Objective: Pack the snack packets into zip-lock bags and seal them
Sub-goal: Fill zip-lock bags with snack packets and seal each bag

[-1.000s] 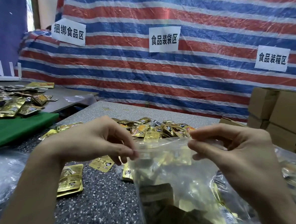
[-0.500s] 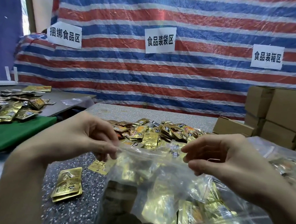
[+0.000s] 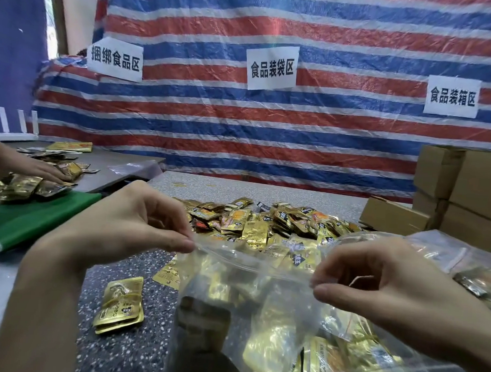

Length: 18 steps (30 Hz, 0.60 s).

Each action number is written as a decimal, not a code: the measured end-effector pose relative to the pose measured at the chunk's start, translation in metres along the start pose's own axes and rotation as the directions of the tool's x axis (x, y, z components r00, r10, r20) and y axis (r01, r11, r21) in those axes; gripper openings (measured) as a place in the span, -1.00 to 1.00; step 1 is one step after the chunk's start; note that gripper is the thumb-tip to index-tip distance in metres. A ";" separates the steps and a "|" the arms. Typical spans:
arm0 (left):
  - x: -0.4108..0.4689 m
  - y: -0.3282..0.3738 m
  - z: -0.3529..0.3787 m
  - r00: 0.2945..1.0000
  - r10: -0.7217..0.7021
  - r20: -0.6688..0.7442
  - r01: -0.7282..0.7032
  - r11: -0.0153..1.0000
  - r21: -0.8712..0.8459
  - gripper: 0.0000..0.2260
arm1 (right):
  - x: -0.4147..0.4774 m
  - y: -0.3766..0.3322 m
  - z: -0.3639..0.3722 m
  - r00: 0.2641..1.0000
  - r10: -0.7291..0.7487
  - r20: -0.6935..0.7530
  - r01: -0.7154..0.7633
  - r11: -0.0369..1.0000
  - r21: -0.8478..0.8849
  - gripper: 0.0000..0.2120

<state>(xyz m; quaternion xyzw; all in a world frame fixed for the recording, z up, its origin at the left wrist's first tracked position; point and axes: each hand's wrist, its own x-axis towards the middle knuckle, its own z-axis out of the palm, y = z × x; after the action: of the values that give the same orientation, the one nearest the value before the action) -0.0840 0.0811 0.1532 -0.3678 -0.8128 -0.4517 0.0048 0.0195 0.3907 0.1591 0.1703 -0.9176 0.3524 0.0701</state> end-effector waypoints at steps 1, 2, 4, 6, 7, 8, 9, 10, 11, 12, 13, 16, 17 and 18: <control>0.000 -0.001 0.000 1.000 0.012 -0.007 -0.012 1.000 0.001 -0.95 | 0.001 0.000 0.000 1.000 0.002 -0.011 -0.002 1.000 -0.016 -0.91; 0.001 -0.002 0.000 1.000 0.022 -0.017 -0.022 1.000 0.004 -0.92 | 0.002 -0.001 0.001 1.000 0.008 -0.023 -0.009 0.999 -0.035 -0.91; 0.003 -0.004 0.001 0.999 0.035 -0.022 -0.035 0.999 -0.004 -0.90 | 0.003 0.002 0.002 0.999 0.018 -0.050 -0.021 0.998 -0.066 -0.89; 0.005 -0.003 0.004 0.999 0.038 -0.005 -0.038 0.999 -0.037 -0.92 | 0.005 0.002 0.002 0.997 0.014 -0.079 -0.021 0.996 -0.083 -0.87; 0.006 -0.002 0.005 0.999 0.033 0.000 -0.033 0.998 -0.054 -0.92 | 0.004 0.001 0.002 0.995 0.013 -0.095 -0.022 0.995 -0.093 -0.88; 0.007 -0.002 0.006 1.000 0.026 0.002 -0.026 0.998 -0.065 -0.90 | 0.003 0.000 0.002 0.994 0.018 -0.108 -0.029 0.994 -0.106 -0.90; 0.008 -0.001 0.007 1.000 0.014 0.010 -0.013 0.997 -0.073 -0.91 | 0.001 -0.002 0.001 0.992 0.028 -0.126 -0.042 0.993 -0.109 -0.91; 0.009 0.001 0.008 1.000 0.002 0.024 0.000 0.997 -0.081 -0.93 | -0.002 -0.004 0.000 0.989 0.042 -0.141 -0.057 0.993 -0.106 -0.92; 0.009 0.003 0.009 0.999 -0.007 0.034 0.009 0.996 -0.083 -0.95 | -0.006 -0.006 -0.001 0.988 0.056 -0.147 -0.072 0.992 -0.104 -0.92; 0.010 0.005 0.010 0.999 -0.006 0.039 0.009 0.997 -0.072 -0.95 | -0.009 -0.010 -0.001 0.987 0.062 -0.147 -0.081 0.989 -0.124 -0.84; 0.012 0.007 0.012 0.999 -0.001 0.046 0.004 0.999 -0.051 -0.92 | -0.013 -0.016 0.001 0.988 0.056 -0.142 -0.080 0.982 -0.168 -0.72; 0.016 0.011 0.018 0.998 0.023 0.058 -0.022 0.999 -0.030 -0.84 | -0.007 -0.039 0.020 0.996 0.010 -0.084 -0.037 0.942 -0.333 -0.52; 0.017 0.013 0.020 0.998 0.031 0.064 -0.028 0.999 -0.036 -0.83 | -0.001 -0.047 0.029 0.998 -0.013 -0.068 -0.014 0.928 -0.371 -0.54; 0.017 0.014 0.022 0.997 0.043 0.071 -0.040 0.998 -0.040 -0.83 | 0.006 -0.053 0.037 0.997 -0.046 -0.066 0.016 0.916 -0.400 -0.57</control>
<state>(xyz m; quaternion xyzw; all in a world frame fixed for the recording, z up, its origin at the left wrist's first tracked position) -0.0812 0.1118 0.1561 -0.4005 -0.7958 -0.4537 -0.0220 0.0325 0.3272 0.1661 0.1537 -0.9641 0.1627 0.1427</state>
